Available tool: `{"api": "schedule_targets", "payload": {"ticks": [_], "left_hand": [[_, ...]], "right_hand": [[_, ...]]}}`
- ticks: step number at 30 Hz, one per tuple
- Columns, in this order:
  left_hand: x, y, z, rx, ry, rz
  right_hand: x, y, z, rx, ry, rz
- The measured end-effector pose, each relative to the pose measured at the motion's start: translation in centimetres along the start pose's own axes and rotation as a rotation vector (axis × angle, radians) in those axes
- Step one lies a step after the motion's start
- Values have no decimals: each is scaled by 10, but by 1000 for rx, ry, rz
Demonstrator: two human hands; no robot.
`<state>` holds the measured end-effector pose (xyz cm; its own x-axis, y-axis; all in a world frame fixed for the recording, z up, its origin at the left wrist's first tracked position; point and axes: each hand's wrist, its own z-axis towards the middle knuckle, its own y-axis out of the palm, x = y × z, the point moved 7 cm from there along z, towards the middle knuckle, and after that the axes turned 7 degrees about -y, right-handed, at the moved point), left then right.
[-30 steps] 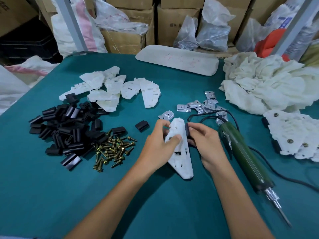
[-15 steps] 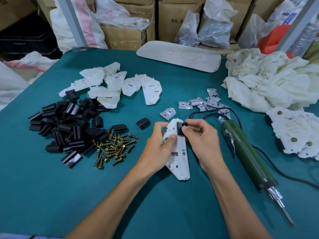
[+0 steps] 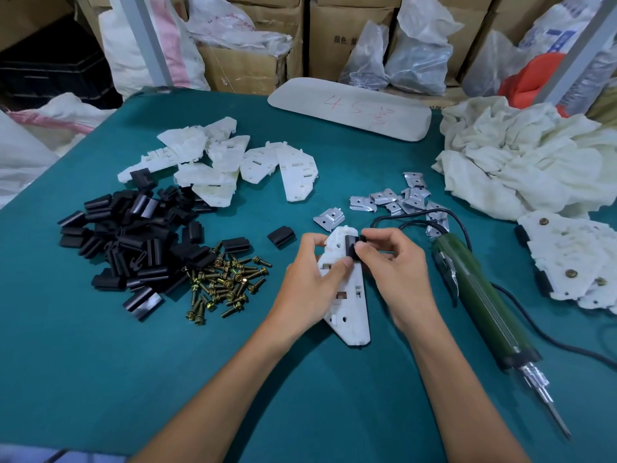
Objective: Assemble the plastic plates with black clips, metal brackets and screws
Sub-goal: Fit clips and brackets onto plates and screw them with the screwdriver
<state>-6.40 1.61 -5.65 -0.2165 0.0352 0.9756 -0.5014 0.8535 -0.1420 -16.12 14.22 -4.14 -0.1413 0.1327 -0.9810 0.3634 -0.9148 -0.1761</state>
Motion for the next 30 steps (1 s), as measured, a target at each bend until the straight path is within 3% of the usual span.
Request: {"api": "schedule_targets", "payload": {"ticks": [2, 5, 7, 11, 13, 15, 18, 25, 30], "left_hand": [[0, 0, -1, 4, 1, -4], [0, 2, 0, -2, -13, -1], [2, 2, 2, 0, 7, 53], [7, 2, 0, -23, 15, 52], [6, 1, -1, -20, -9, 74], [6, 1, -1, -16, 17, 96], [7, 0, 0, -24, 17, 72], [-8, 0, 9, -8, -58, -88], [-10, -1, 12, 12, -78, -157]], "right_hand": [[-8, -3, 1, -19, -21, -94], [-55, 7, 8, -72, -321, -428], [-88, 43, 16, -247, -471, -525], [-92, 133, 34, -730, -412, -948], [-77, 155, 39, -856, -312, -1154], [-67, 164, 43, -876, -265, -1225], [-74, 152, 47, -786, -250, -1022], [-88, 28, 13, -471, -194, -40], [-29, -29, -33, -371, 74, 223]]}}
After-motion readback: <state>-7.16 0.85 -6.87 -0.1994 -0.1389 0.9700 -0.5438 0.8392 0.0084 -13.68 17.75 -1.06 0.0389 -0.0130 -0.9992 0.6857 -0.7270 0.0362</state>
